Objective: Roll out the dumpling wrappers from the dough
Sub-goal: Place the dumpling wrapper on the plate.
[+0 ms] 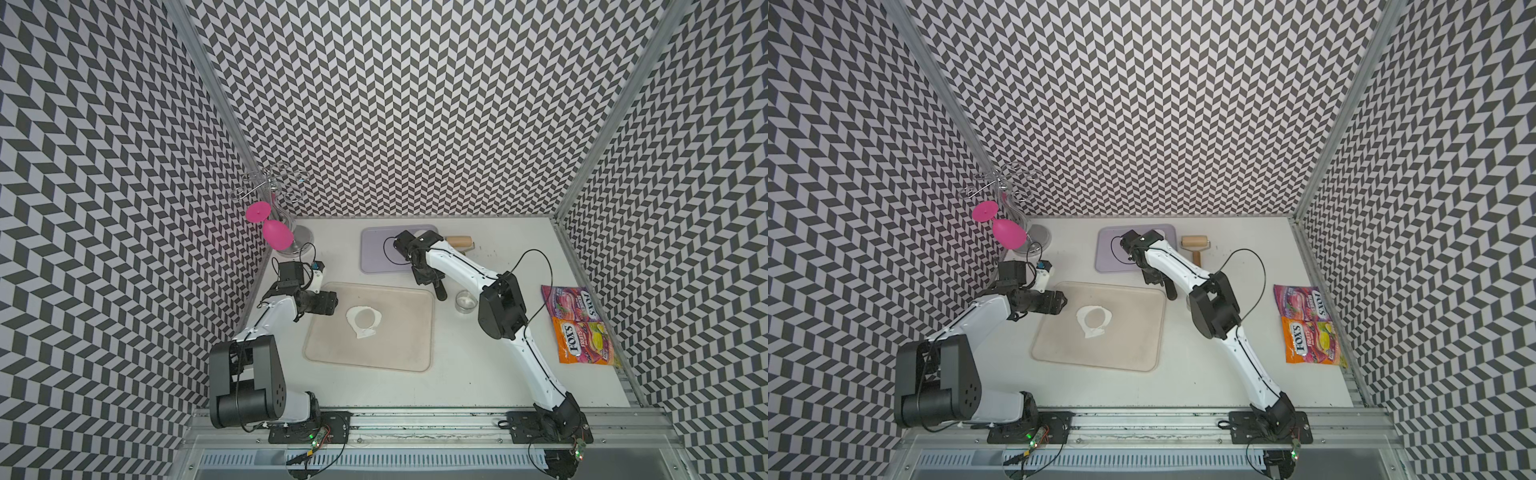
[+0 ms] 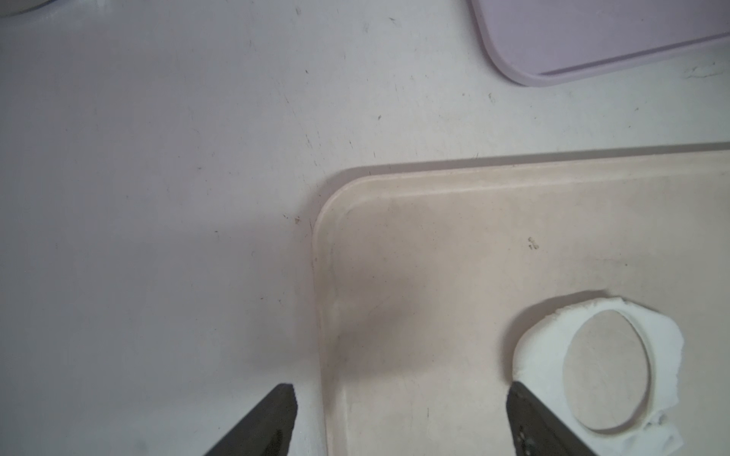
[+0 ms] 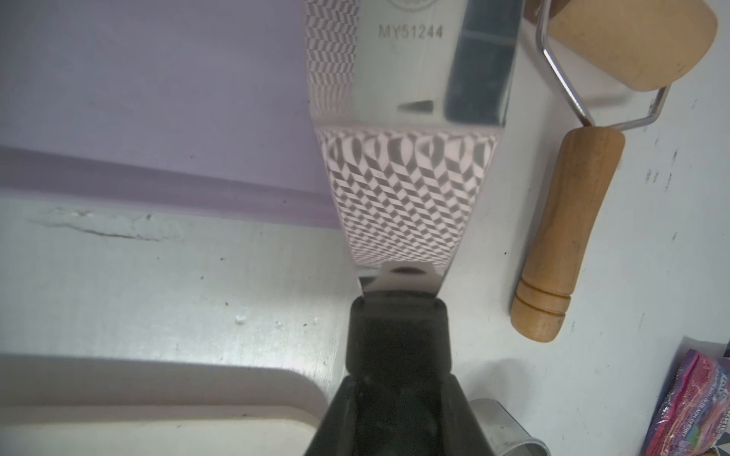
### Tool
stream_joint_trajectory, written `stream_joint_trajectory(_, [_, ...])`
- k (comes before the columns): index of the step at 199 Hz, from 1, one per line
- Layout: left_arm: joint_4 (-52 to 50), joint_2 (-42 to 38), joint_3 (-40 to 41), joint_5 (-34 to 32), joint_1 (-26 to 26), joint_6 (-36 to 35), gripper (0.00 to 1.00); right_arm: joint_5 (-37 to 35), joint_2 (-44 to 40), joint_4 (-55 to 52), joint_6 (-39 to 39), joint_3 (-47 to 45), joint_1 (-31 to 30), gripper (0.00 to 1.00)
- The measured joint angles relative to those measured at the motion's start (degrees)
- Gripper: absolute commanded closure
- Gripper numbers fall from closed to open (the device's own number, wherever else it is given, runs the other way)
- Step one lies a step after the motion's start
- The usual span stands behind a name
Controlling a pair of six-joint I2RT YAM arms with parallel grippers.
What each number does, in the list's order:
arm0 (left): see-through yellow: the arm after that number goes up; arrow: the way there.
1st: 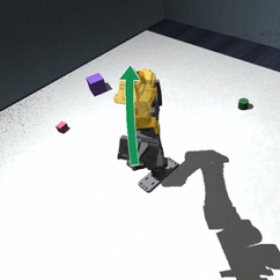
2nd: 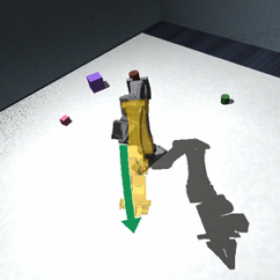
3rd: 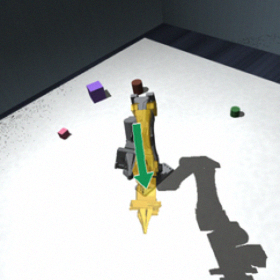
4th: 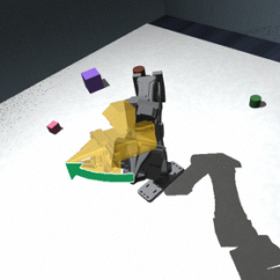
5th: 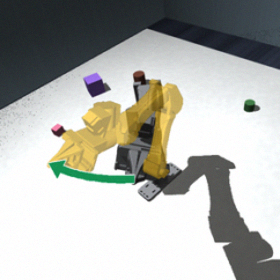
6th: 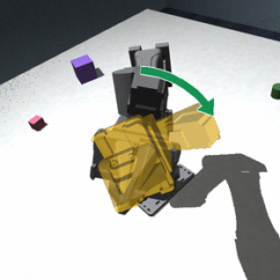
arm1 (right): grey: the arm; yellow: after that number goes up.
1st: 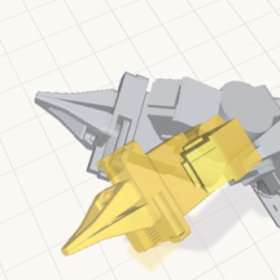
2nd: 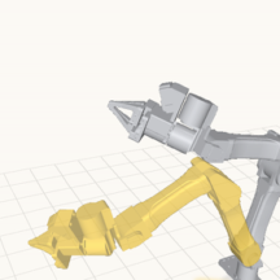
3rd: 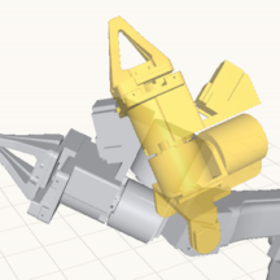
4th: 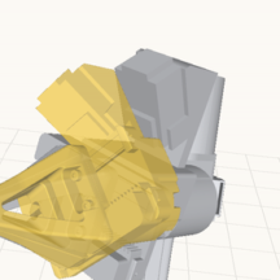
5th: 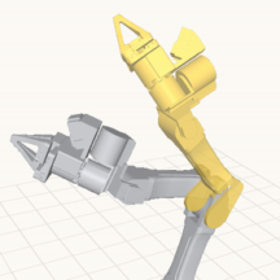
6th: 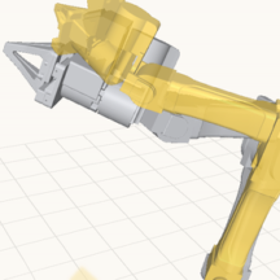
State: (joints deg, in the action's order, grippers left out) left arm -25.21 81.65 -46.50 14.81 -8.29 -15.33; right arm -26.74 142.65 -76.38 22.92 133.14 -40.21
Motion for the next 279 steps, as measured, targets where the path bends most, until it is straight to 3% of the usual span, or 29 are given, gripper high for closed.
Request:
stream_joint_trajectory(100, [0.3, 0.0, 0.0, -0.1, 0.0, 0.0, 0.14, -8.7, 3.8, 0.0, -1.0, 1.0, -1.4, 1.00])
stream_joint_trajectory(158, [0.4, 0.0, 0.0, -0.2, 0.0, 0.0, 0.14, -9.0, 3.7, 0.2, -1.4, 5.3, -2.3, 1.00])
stream_joint_trajectory(229, [0.7, 0.0, 0.2, -0.2, 0.0, 0.0, 0.14, -9.8, 4.0, 0.9, -3.2, 0.7, -5.4, 1.00])
stream_joint_trajectory(279, [0.8, 0.0, 0.3, -0.2, 0.0, 0.0, 0.14, -11.3, 3.9, 0.5, -3.0, 2.2, -5.4, 1.00])
